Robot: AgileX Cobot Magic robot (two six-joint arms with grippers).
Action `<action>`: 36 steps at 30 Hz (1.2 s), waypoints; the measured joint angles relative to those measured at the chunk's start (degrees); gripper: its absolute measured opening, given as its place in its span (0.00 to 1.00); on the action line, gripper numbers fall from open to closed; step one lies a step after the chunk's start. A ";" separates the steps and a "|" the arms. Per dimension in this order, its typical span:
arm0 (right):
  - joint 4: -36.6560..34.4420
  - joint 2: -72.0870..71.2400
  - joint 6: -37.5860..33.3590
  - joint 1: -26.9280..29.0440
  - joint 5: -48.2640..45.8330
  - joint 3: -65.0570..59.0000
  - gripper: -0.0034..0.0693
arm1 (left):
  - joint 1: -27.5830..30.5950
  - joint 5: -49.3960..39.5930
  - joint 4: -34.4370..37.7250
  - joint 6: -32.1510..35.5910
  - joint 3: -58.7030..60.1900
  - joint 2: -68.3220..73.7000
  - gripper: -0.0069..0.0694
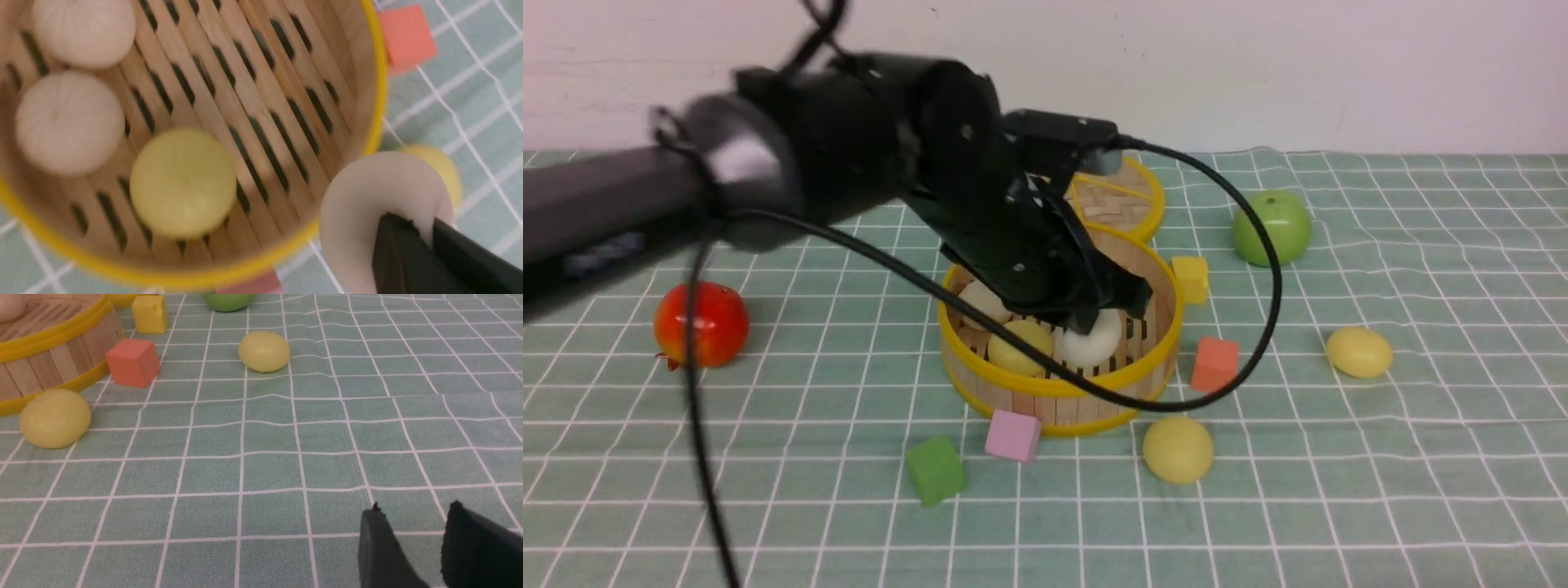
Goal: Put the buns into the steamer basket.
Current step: Use the left arm to put the steamed stuffed bun into the steamer
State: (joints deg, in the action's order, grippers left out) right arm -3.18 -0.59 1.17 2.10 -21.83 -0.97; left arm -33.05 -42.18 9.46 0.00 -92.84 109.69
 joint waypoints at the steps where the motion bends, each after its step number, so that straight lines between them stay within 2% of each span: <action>1: 0.00 0.00 0.00 0.00 0.00 0.00 0.38 | 0.11 0.30 -0.05 0.00 -0.97 1.80 0.08; 11: 0.00 0.00 0.00 0.00 0.00 0.00 0.38 | 0.18 2.11 -5.76 -1.70 -9.18 11.33 0.08; 27: 0.00 0.00 0.00 0.00 0.00 0.00 0.38 | 0.18 1.84 -8.97 -2.24 -9.59 13.48 0.10; 31: 0.00 0.00 0.00 0.00 0.00 0.00 0.38 | 0.18 1.84 -9.46 -2.24 -9.59 13.47 0.19; 36: 0.00 0.00 0.00 0.00 0.00 0.00 0.38 | 0.18 1.79 -9.46 -2.24 -9.59 13.30 0.48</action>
State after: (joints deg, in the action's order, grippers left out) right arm -3.18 -0.59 1.17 2.10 -21.83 -0.97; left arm -32.86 -40.39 0.00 -2.24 -102.43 122.99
